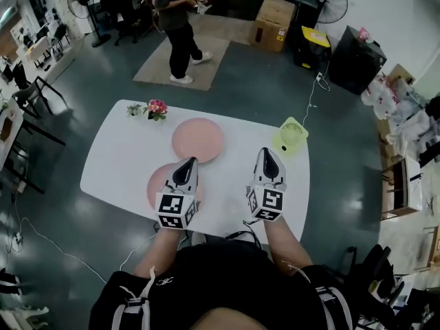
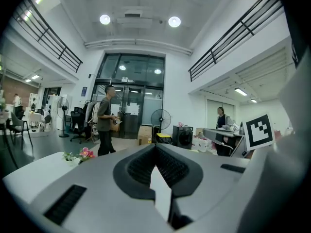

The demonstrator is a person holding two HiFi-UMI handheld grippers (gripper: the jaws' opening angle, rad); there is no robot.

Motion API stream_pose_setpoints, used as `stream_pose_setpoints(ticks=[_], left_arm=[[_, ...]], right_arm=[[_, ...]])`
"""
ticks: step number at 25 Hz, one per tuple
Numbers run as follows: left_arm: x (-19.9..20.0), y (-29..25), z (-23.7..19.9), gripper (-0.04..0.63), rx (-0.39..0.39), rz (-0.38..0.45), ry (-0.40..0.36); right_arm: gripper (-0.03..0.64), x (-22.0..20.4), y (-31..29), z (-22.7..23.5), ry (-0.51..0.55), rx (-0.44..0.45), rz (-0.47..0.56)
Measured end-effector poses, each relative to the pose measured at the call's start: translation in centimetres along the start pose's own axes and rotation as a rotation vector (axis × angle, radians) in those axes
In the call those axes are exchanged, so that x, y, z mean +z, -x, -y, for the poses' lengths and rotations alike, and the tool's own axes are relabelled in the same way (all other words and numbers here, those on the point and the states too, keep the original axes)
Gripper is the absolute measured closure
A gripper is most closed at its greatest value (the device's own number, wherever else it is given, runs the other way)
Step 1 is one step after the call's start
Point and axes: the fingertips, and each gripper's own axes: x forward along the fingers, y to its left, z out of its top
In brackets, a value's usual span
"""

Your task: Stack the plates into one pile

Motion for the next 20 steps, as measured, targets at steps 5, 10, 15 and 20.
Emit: stream_pose_setpoints(ticks=[5,10,15,20], left_arm=[[-0.8,-0.5,3.0,0.583,-0.007,-0.038,-0.020],[-3.3,-0.2,4.1,0.583,0.003,-0.092,-0.008],[-3.4,1.7,1.9,0.583,-0.020,-0.090,-0.034],[-3.8,7.1,-5.4,0.583,-0.064,-0.067,-0.056]], right_arm=[[0.601,-0.9,1.3,1.4,-0.050,0.034,-0.028],[0.601,-2.6,1.9,0.7,-0.080,0.089,-0.059],[0.600,-3.1,1.9,-2.9,-0.095,0.085,-0.046],[0.600,-3.7,2.2,-12.0,-0.096,0.042,-0.043]])
